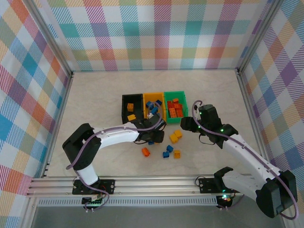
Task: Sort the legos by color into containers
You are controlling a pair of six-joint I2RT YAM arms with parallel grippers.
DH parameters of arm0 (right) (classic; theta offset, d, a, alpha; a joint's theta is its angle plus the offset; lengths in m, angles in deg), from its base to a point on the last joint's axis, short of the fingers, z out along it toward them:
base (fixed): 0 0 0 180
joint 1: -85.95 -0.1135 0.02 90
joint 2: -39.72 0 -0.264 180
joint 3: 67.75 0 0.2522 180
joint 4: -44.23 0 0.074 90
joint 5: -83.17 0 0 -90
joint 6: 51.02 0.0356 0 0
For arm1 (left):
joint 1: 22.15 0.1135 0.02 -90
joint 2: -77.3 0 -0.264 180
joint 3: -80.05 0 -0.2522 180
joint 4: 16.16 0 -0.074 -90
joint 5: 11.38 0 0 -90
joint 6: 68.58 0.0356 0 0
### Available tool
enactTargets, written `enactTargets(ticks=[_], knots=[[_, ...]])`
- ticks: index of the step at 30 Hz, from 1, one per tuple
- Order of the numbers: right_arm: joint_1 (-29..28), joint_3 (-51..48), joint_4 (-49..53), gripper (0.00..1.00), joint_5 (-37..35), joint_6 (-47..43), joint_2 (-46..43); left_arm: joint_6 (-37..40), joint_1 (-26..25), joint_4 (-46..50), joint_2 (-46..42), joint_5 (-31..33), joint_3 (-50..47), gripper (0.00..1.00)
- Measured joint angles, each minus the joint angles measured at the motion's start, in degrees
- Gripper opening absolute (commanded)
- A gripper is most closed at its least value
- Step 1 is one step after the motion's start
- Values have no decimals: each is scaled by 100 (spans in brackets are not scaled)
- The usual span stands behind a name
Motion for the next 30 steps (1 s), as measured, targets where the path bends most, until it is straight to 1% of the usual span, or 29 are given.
enactTargets(ticks=[3,7,8,12,20,22,26,30], knots=[[0,0,0,64,0,0,0,-2,4,81,98,7,208,66],[0,0,0,64,0,0,0,-17,37,138,501,26,407,66],[0,0,0,64,0,-2,0,-24,50,157,605,26,415,65],[0,0,0,64,-2,-2,-7,-9,85,367,975,79,551,51],[7,0,0,64,-2,-2,-63,-28,116,459,984,22,632,27],[26,0,2,64,-2,-2,-68,-48,116,431,970,-26,632,24],[33,0,2,64,-2,-2,-68,-98,116,400,876,-205,597,22],[33,0,2,64,-2,0,-68,-199,195,378,378,-518,487,22]])
